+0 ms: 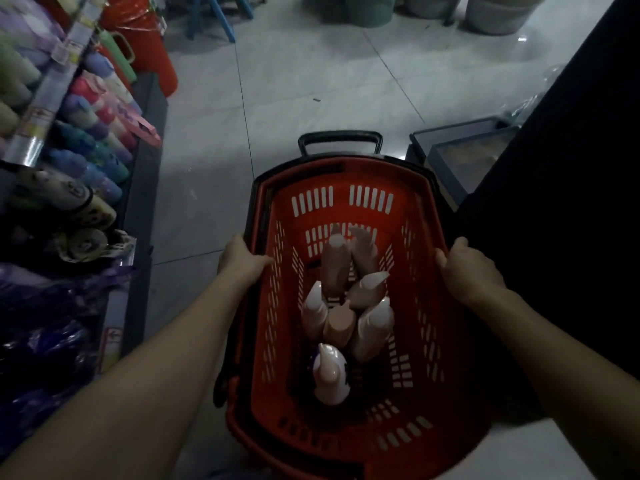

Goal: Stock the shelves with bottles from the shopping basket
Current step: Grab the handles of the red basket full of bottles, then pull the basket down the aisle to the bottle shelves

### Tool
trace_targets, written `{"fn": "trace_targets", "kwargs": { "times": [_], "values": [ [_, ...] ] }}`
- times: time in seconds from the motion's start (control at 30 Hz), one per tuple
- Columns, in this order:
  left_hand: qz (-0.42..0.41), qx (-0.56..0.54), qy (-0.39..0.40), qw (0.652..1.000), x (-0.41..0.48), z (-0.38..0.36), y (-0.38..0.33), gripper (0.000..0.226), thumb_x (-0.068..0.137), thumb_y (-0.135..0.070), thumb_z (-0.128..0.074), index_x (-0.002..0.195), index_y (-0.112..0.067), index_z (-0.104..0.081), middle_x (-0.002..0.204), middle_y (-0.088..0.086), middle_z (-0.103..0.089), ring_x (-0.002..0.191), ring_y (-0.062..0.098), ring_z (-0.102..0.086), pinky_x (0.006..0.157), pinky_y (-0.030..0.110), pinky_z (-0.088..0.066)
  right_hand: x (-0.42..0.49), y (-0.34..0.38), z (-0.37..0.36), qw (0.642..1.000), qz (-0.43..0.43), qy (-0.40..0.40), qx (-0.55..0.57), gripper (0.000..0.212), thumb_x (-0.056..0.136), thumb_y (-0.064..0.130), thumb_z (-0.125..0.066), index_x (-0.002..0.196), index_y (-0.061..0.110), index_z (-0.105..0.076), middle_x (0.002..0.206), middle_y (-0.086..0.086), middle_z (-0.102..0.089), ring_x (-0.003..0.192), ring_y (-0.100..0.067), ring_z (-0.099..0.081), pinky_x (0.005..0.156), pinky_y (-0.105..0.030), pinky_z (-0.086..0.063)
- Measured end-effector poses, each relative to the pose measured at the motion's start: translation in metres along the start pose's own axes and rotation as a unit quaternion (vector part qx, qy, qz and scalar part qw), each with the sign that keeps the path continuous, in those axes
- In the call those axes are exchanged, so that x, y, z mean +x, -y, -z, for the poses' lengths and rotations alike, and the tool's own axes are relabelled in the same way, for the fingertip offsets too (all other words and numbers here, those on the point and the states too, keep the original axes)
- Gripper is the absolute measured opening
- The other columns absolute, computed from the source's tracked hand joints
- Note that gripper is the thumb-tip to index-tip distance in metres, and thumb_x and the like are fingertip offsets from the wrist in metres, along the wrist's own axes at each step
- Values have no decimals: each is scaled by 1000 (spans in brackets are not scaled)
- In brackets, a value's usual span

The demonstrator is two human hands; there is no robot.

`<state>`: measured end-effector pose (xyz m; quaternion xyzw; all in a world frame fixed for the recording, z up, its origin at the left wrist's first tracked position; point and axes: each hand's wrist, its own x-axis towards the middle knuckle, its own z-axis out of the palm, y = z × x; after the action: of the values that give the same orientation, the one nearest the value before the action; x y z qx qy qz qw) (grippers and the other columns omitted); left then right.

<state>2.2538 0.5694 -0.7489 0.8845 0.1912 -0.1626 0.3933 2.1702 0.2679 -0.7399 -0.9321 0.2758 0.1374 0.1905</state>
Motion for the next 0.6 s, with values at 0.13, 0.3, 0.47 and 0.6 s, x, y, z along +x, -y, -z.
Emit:
{"fn": "trace_targets", "kwargs": {
  "times": [0.13, 0.3, 0.47, 0.6],
  "values": [
    [-23, 17, 8, 1000, -42, 47, -43, 66, 76, -16, -75, 133, -12, -43, 128, 15, -59, 111, 34, -61, 97, 49, -50, -42, 10, 59, 1000, -7, -8, 11, 41, 100, 39, -31, 117, 3, -41, 109, -20, -60, 79, -29, -51, 68, -37, -43],
    [-48, 25, 37, 998, -119, 120, -102, 68, 76, -14, -75, 135, -11, -41, 131, 16, -58, 116, 35, -59, 100, 51, -47, -117, 22, 145, 999, -25, -29, 37, 40, 100, 39, -32, 113, 2, -41, 105, -23, -61, 81, -34, -56, 69, -39, -45],
    [-78, 37, 80, 993, -204, 194, -159, 68, 75, -11, -75, 135, -12, -44, 129, 14, -60, 113, 32, -60, 98, 44, -48, -211, 29, 238, 997, -59, -22, 47, 39, 99, 37, -33, 113, 1, -41, 108, -25, -61, 97, -42, -61, 73, -41, -44],
    [-88, 60, 134, 985, -257, 240, -202, 67, 73, -12, -77, 133, -15, -46, 125, 8, -62, 108, 30, -62, 95, 41, -50, -275, 29, 299, 993, -107, -21, 46, 41, 99, 36, -36, 114, -1, -41, 112, -26, -61, 101, -43, -60, 74, -42, -43]
  ]
}}
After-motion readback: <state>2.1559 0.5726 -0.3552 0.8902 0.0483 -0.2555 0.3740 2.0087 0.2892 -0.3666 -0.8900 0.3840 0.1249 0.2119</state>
